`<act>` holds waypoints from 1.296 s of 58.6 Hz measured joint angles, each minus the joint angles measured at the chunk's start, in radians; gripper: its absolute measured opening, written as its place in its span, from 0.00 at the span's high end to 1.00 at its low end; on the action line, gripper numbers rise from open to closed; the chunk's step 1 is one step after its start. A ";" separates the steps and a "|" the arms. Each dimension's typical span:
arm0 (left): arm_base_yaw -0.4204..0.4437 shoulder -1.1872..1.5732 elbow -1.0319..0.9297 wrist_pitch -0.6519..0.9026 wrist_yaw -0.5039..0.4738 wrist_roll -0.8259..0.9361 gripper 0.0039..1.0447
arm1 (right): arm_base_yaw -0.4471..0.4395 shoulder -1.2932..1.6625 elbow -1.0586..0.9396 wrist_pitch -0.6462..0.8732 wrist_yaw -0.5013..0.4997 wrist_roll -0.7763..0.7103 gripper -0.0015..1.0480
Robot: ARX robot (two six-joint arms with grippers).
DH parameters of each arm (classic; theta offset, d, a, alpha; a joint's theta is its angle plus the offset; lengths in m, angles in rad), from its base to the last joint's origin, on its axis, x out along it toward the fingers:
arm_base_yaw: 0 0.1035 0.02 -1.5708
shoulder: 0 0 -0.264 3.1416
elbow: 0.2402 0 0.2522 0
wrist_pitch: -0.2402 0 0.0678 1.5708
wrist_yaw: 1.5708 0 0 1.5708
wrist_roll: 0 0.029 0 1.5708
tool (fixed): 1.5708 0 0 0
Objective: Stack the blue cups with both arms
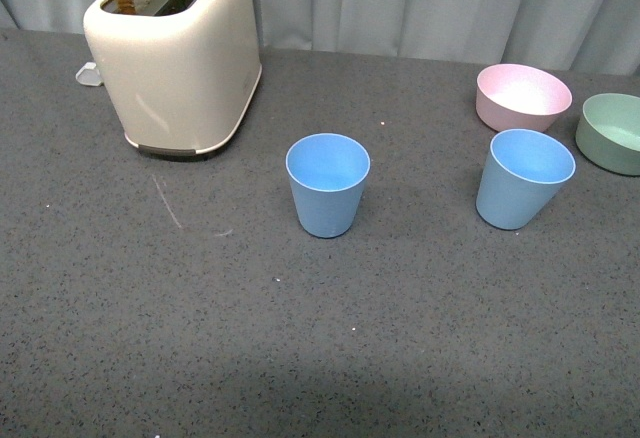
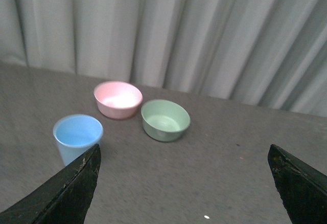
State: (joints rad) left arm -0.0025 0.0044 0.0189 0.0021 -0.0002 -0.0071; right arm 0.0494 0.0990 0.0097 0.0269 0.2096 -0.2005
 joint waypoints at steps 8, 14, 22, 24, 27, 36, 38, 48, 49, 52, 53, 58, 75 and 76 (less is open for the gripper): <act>0.000 0.000 0.000 0.000 0.000 0.000 0.06 | 0.000 0.260 0.036 0.153 -0.003 -0.060 0.09; 0.000 0.000 0.000 0.000 0.000 0.000 0.06 | -0.002 0.521 0.101 0.309 -0.037 -0.036 0.09; 0.000 0.000 0.000 0.000 0.000 0.000 0.06 | -0.014 0.941 0.253 0.415 -0.098 0.051 0.09; 0.000 0.000 0.000 0.000 0.000 0.000 0.06 | -0.018 1.044 0.298 0.413 -0.109 0.078 0.09; 0.000 0.000 0.000 0.000 0.000 0.000 0.06 | -0.019 1.161 0.361 0.386 -0.124 0.106 0.09; 0.000 0.000 0.000 0.000 0.000 0.000 0.06 | -0.024 1.417 0.531 0.291 -0.162 0.189 0.09; 0.000 0.000 0.000 0.000 0.000 0.000 0.06 | -0.025 1.466 0.571 0.269 -0.168 0.211 0.09; 0.000 0.000 0.000 0.000 0.000 0.000 0.06 | -0.024 1.665 0.748 0.180 -0.201 0.306 0.09; 0.000 0.000 0.000 0.000 0.000 0.000 0.06 | -0.023 1.675 0.759 0.174 -0.201 0.311 0.09; 0.000 0.000 0.000 0.000 0.000 0.000 0.06 | -0.019 1.733 0.819 0.147 -0.202 0.339 0.09; 0.000 0.000 0.000 0.000 0.000 0.000 0.06 | -0.017 1.752 0.837 0.139 -0.202 0.345 0.09; 0.000 0.000 0.000 0.000 0.000 0.000 0.06 | -0.005 1.825 0.917 0.103 -0.208 0.389 0.09; 0.000 0.000 0.000 0.000 0.000 0.000 0.06 | 0.039 1.955 1.048 -0.009 -0.188 0.447 0.59; 0.000 0.000 0.000 0.000 0.000 0.000 0.06 | 0.039 1.956 1.049 -0.011 -0.188 0.448 0.61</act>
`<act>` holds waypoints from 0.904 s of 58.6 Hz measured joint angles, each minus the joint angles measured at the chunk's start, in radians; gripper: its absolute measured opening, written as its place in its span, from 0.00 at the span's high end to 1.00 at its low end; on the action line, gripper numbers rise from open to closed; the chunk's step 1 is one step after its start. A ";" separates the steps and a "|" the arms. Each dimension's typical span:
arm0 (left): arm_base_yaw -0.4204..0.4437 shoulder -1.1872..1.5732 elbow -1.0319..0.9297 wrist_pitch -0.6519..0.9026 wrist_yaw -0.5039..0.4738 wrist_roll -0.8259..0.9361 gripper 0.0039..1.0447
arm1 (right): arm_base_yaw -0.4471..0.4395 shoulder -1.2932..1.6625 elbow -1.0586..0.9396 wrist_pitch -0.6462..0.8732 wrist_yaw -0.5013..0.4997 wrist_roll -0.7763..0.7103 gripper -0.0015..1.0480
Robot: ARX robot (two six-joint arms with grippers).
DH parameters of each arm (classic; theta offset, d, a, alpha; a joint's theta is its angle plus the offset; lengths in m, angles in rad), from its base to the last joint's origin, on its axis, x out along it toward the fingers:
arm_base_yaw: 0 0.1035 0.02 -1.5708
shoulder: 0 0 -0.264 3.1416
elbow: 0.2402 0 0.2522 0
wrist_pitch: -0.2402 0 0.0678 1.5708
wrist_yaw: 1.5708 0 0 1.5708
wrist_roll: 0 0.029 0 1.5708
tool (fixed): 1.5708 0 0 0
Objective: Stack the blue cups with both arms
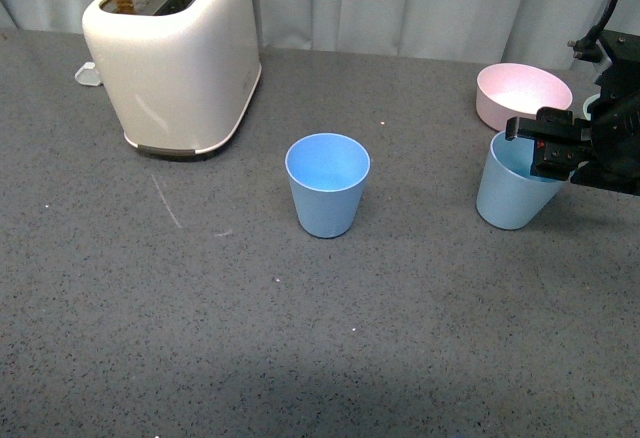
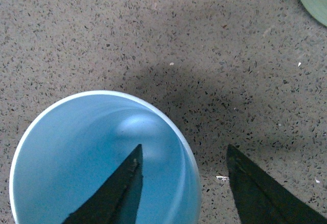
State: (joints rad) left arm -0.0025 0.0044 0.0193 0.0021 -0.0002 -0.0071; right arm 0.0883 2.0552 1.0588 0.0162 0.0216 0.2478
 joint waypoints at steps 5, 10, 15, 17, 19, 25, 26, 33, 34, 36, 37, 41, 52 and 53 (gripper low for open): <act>0.000 0.000 0.000 0.000 0.000 0.000 0.06 | 0.002 0.003 0.006 -0.009 0.002 0.006 0.73; 0.000 0.000 0.000 0.000 0.000 0.000 0.06 | 0.002 0.003 0.011 -0.022 0.004 0.014 0.88; 0.000 0.000 0.000 0.000 0.000 0.000 0.06 | 0.002 0.001 0.014 -0.045 0.003 0.018 0.99; 0.000 0.000 0.000 0.000 0.000 0.000 0.06 | 0.002 -0.006 0.014 -0.057 -0.004 0.021 0.99; 0.000 0.000 0.000 0.000 0.000 0.000 0.06 | 0.002 -0.010 0.014 -0.066 -0.016 0.027 0.99; 0.000 0.000 0.000 0.000 0.000 0.000 0.06 | 0.010 -0.034 0.014 -0.082 -0.079 0.059 0.99; 0.000 0.000 0.000 0.000 0.000 0.000 0.06 | 0.012 -0.039 0.014 -0.084 -0.087 0.063 0.99; 0.000 0.000 0.000 0.000 0.000 0.000 0.06 | 0.047 -0.100 0.023 -0.110 -0.168 0.103 0.99; 0.000 0.000 0.000 0.000 0.000 0.000 0.06 | 0.051 -0.106 0.026 -0.113 -0.176 0.105 0.99; 0.000 0.000 0.000 0.000 0.000 0.000 0.06 | 0.074 -0.128 0.041 -0.121 -0.205 0.124 0.99; 0.000 0.000 0.000 0.000 0.000 0.000 0.06 | 0.081 -0.132 0.046 -0.124 -0.208 0.125 0.99; 0.000 0.000 0.000 0.000 0.000 0.000 0.06 | 0.122 -0.151 0.079 -0.130 -0.230 0.142 0.99; 0.000 0.000 0.000 0.000 0.000 0.000 0.06 | 0.235 -0.140 0.148 -0.152 -0.239 0.174 0.99; 0.000 0.000 0.000 0.000 0.000 0.000 0.06 | 0.240 -0.138 0.151 -0.153 -0.241 0.176 0.99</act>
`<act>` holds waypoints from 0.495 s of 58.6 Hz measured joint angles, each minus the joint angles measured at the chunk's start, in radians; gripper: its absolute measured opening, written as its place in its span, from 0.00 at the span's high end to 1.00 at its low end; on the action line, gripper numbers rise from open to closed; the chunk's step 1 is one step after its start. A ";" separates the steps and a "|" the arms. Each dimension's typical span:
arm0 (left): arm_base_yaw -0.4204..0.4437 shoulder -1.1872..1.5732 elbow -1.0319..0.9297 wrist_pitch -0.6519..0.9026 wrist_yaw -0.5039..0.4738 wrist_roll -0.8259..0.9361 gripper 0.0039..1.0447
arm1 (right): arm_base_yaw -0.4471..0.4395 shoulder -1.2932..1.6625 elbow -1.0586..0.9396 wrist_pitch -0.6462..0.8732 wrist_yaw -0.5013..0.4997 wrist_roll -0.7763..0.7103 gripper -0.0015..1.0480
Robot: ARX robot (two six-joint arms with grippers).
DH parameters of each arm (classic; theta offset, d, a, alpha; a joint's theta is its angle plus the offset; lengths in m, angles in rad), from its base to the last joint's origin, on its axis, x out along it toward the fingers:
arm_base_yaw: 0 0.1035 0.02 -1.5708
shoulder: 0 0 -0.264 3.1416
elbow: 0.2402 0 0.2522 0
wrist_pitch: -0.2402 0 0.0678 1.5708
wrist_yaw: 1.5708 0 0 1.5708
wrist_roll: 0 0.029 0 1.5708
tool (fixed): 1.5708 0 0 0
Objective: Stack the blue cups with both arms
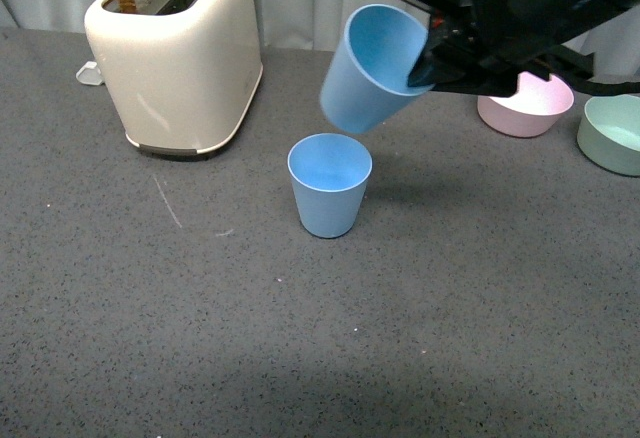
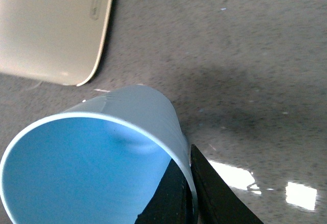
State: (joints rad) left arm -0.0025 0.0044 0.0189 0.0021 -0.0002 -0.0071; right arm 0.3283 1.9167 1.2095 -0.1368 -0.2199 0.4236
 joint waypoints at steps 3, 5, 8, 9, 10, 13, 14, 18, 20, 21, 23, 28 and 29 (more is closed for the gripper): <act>0.000 0.000 0.000 0.000 0.000 0.000 0.06 | 0.024 0.011 0.010 -0.005 0.000 0.008 0.99; 0.000 0.000 0.000 0.000 0.000 0.000 0.06 | 0.035 0.019 0.016 -0.010 0.003 0.010 0.99; 0.000 0.000 0.000 0.000 0.000 0.000 0.06 | 0.045 0.027 0.023 -0.016 0.008 0.014 0.99; 0.000 0.000 0.000 0.000 0.000 0.000 0.06 | 0.049 0.032 0.025 -0.017 0.008 0.018 0.99; 0.000 0.000 0.000 0.000 0.000 0.000 0.06 | 0.050 0.034 0.026 -0.018 0.008 0.019 0.99; 0.000 0.000 0.000 0.000 0.000 0.000 0.06 | 0.056 0.040 0.028 -0.024 0.008 0.023 0.99; 0.000 0.000 0.000 0.000 0.000 0.000 0.06 | 0.058 0.042 0.029 -0.026 0.010 0.023 0.99; 0.000 0.000 0.000 0.000 0.000 0.000 0.06 | 0.064 0.047 0.033 -0.034 0.012 0.025 0.99; 0.000 0.000 0.000 0.000 0.000 0.000 0.06 | 0.067 0.049 0.035 -0.035 0.012 0.026 0.99; 0.000 0.000 0.000 0.000 0.000 0.000 0.06 | 0.068 0.049 0.035 -0.035 0.013 0.026 0.99; 0.000 0.000 0.000 0.000 0.000 0.000 0.06 | 0.070 0.050 0.037 -0.035 0.011 0.027 0.99; 0.000 0.000 0.000 0.000 0.000 0.000 0.06 | 0.074 0.051 0.038 -0.037 0.007 0.026 0.88; 0.000 0.000 0.000 0.000 0.000 0.000 0.06 | 0.074 0.051 0.038 -0.037 0.005 0.026 0.84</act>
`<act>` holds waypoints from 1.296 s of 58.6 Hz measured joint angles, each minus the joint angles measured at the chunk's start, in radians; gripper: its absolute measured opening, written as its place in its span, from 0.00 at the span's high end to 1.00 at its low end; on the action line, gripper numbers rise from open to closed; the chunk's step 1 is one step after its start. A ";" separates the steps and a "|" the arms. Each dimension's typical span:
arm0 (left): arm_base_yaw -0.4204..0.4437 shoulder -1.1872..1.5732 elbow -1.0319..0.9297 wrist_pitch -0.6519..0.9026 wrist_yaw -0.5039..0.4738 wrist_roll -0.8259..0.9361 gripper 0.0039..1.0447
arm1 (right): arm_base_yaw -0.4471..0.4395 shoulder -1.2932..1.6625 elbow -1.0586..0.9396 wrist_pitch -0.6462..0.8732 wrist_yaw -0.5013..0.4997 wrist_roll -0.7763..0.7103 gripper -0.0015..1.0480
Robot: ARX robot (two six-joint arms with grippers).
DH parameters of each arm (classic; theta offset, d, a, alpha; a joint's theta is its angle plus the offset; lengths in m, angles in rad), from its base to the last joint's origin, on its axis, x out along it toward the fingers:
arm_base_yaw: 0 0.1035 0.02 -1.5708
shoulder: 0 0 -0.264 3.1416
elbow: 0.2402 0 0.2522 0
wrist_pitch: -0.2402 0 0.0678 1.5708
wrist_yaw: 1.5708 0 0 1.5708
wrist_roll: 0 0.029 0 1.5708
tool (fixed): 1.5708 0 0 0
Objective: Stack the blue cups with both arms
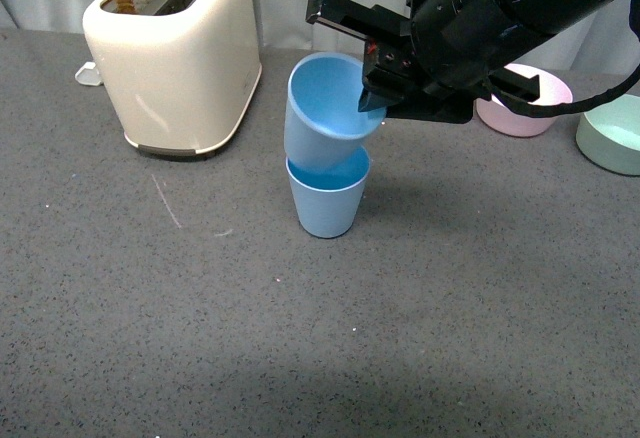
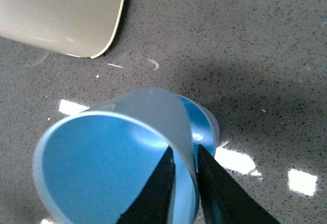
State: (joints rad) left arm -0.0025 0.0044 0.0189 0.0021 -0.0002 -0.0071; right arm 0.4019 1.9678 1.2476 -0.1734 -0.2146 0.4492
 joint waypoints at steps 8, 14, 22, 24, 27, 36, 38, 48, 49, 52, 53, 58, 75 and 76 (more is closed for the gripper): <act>0.000 0.000 0.000 0.000 0.000 0.000 0.06 | 0.000 0.000 -0.001 0.022 0.008 -0.003 0.64; 0.000 0.000 0.000 0.000 0.000 0.000 0.06 | 0.000 -0.010 -0.023 0.069 0.057 -0.047 0.44; 0.000 0.000 0.000 0.000 0.000 0.000 0.06 | 0.000 -0.016 -0.032 0.084 0.079 -0.073 0.24; 0.000 0.000 0.000 0.000 0.000 0.000 0.06 | 0.006 -0.016 -0.080 0.217 0.176 -0.117 0.27; 0.000 0.000 0.000 0.000 0.001 0.000 0.06 | 0.008 -0.021 -0.193 0.500 0.377 -0.214 0.35; 0.000 -0.001 0.000 0.000 -0.003 0.000 0.06 | -0.048 -0.113 -0.550 1.192 0.549 -0.394 0.60; 0.000 0.000 0.000 -0.001 -0.002 0.000 0.06 | -0.075 -0.182 -0.623 1.292 0.531 -0.414 0.69; 0.000 -0.001 0.000 -0.001 0.000 0.000 0.06 | -0.156 -0.369 -0.830 1.352 0.462 -0.444 0.99; 0.000 -0.001 0.000 -0.001 0.000 0.000 0.06 | -0.159 -0.374 -0.840 1.352 0.457 -0.445 0.99; 0.000 -0.001 0.000 -0.001 0.000 0.000 0.06 | -0.178 -0.414 -0.894 1.351 0.434 -0.446 0.99; 0.000 -0.001 0.000 -0.001 0.000 0.000 0.06 | -0.181 -0.421 -0.902 1.350 0.430 -0.446 0.99; 0.000 -0.001 0.000 -0.001 -0.001 0.000 0.06 | -0.206 -0.502 -0.964 1.341 0.400 -0.446 0.99; 0.000 -0.001 0.000 -0.001 0.000 0.000 0.06 | -0.280 -0.732 -1.107 1.250 0.335 -0.446 0.99; 0.000 -0.001 0.000 -0.001 0.000 0.000 0.06 | -0.284 -0.748 -1.114 1.241 0.332 -0.446 0.99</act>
State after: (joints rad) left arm -0.0025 0.0036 0.0189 0.0013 -0.0002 -0.0067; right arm 0.1181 1.2194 0.1333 1.0676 0.1169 0.0029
